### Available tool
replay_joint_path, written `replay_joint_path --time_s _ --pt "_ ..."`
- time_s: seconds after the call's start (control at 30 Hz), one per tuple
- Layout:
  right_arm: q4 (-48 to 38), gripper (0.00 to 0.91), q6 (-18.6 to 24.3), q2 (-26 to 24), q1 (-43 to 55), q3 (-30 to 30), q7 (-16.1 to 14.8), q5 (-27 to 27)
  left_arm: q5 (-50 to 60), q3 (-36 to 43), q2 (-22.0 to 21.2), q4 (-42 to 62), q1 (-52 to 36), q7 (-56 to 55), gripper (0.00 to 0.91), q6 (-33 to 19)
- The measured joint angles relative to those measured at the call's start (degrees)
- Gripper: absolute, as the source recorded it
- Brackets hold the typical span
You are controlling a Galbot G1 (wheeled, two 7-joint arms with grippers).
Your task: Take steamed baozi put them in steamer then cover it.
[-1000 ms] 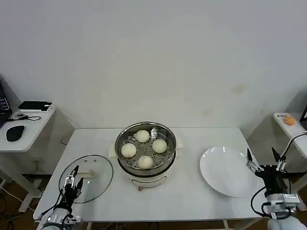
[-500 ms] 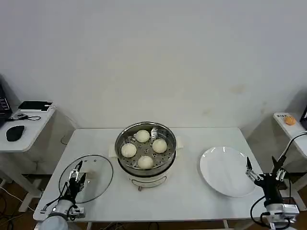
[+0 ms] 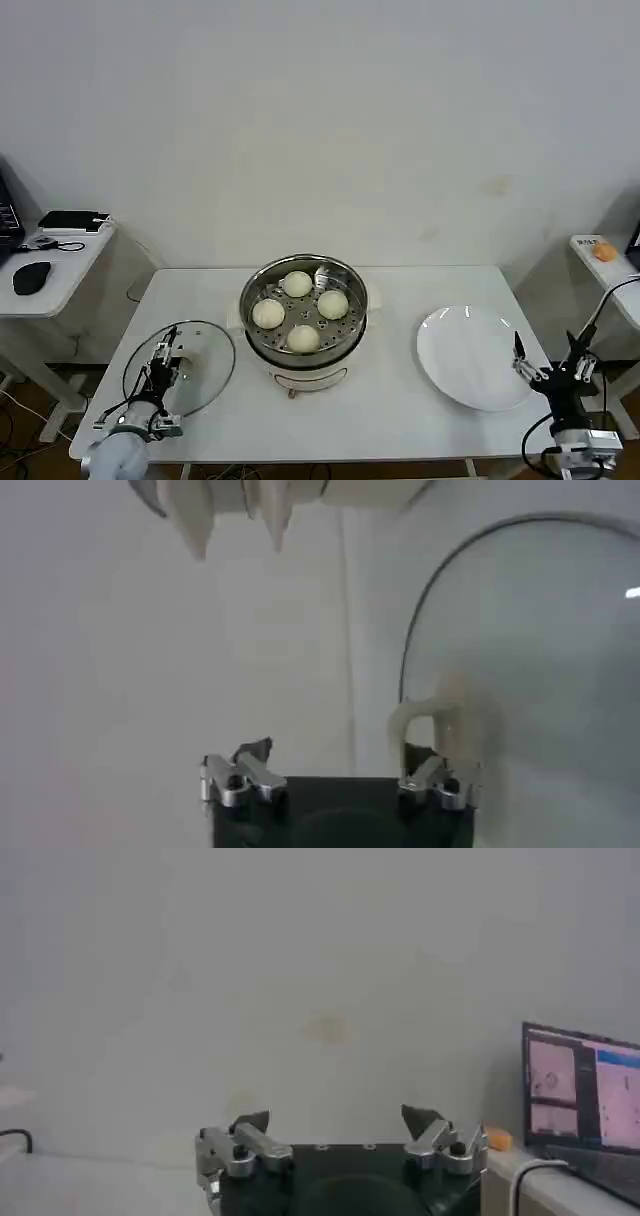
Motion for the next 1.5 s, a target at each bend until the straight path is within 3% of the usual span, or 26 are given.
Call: replay_joint_path --time_s 0.43,0.8,1.5 --pt "1.0 0.907 0.2 0.4 -0.7 -0.3 -0.2 -0.2 -0.5 -0.9 -0.2 -0.6 0.4 -1.0 0.0 -0.1" --pt "1.6 0.907 0.3 0.2 -0.5 -1.4 -0.5 -0.9 -0.1 -2.9 -0.7 -6.9 3.2 -3.2 0.0 1.8" --pt "1.3 0.907 0.0 -0.6 -0.8 -3.5 -2.2 -2.3 -6.2 -3.7 3.8 -30.5 7.9 5.0 0.0 14.7"
